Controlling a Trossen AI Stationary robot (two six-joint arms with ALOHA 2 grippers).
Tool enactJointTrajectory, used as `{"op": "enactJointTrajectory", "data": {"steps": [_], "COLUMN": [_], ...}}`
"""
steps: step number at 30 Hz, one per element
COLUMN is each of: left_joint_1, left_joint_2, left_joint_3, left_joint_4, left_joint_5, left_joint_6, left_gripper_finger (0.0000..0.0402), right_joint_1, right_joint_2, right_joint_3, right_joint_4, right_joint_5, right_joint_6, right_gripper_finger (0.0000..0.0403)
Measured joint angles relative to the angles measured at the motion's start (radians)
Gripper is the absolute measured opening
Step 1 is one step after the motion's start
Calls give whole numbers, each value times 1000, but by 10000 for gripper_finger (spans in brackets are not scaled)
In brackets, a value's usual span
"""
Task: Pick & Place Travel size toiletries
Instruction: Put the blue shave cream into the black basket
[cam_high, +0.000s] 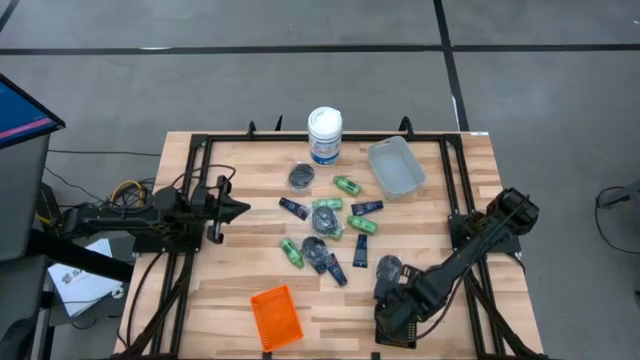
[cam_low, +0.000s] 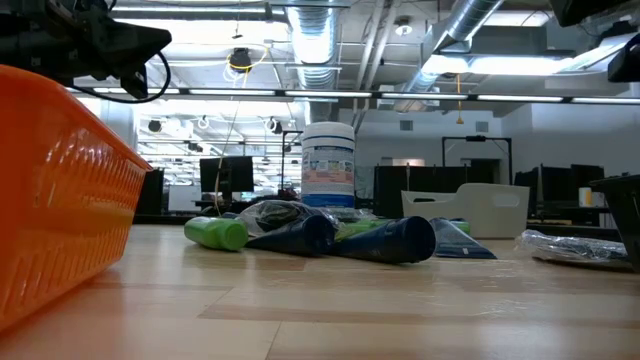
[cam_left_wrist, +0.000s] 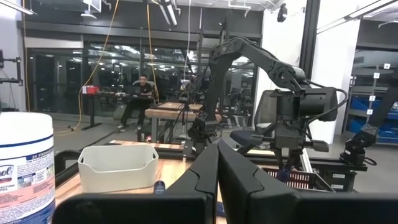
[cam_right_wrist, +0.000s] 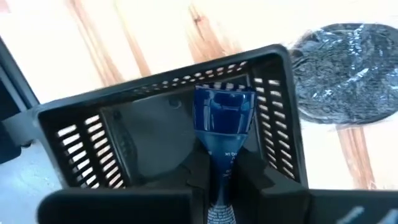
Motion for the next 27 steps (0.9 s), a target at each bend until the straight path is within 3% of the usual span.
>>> {"op": "enactJointTrajectory", "data": {"steps": [22,27], "left_joint_1": [0,0], "left_joint_2": [5,5], "left_joint_3": [0,0], "left_joint_4": [9,9], "left_joint_5": [0,0], "left_joint_6": [0,0], "left_gripper_finger": [1,1], "right_joint_1": [-1,-2], "right_joint_2": [8,8], "right_joint_3": [-4,-4], "right_joint_4": [2,1], "right_joint_5": [34,34], "right_joint_6": [-47,-46], "right_gripper_finger": [45,63]}}
